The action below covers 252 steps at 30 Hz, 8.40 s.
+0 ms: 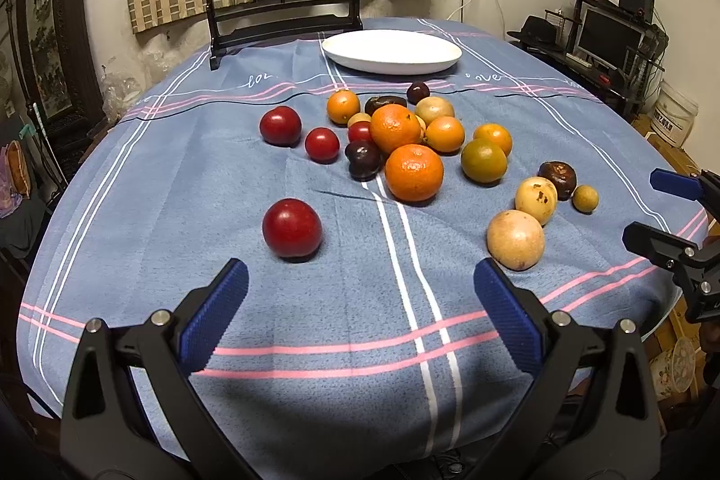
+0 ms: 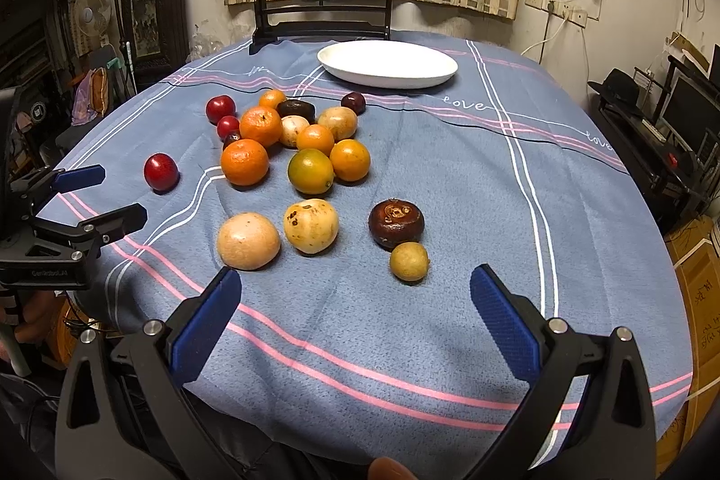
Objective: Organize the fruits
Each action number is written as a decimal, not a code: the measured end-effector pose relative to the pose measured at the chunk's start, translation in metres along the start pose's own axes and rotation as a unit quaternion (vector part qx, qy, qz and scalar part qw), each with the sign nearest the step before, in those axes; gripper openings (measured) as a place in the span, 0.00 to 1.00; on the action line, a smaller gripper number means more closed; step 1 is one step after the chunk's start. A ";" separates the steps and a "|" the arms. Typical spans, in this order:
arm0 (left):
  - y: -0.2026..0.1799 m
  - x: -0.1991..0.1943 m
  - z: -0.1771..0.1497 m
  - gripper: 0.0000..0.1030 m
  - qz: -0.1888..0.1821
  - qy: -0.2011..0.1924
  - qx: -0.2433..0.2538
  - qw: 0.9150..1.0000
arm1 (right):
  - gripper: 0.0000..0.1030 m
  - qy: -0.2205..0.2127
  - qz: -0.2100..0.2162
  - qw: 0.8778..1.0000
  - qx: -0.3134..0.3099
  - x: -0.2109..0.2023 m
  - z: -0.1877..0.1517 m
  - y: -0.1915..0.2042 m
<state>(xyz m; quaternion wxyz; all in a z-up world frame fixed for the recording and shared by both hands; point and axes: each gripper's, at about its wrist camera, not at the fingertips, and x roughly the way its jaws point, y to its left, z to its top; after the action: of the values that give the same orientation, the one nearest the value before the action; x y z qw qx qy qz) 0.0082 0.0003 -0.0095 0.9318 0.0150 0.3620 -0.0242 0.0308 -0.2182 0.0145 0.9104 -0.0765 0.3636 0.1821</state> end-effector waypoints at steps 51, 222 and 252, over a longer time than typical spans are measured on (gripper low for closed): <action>-0.071 0.054 0.008 0.49 -0.172 0.039 0.098 0.979 | 0.39 0.033 0.011 0.998 0.044 0.063 -0.006 -0.048; -0.089 0.084 0.041 0.35 -0.239 0.088 0.107 0.961 | 0.42 0.055 0.057 0.997 -0.011 0.087 0.024 -0.052; 0.000 0.155 0.238 0.35 -0.155 0.039 0.063 0.985 | 0.42 -0.030 0.037 0.999 -0.019 0.161 0.179 -0.064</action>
<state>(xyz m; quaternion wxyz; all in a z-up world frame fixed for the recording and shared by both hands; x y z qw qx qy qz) 0.2833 -0.0157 0.0614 0.8990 0.0181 0.3937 -0.1908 0.2764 -0.1841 0.0332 0.9119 -0.0745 0.3353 0.2244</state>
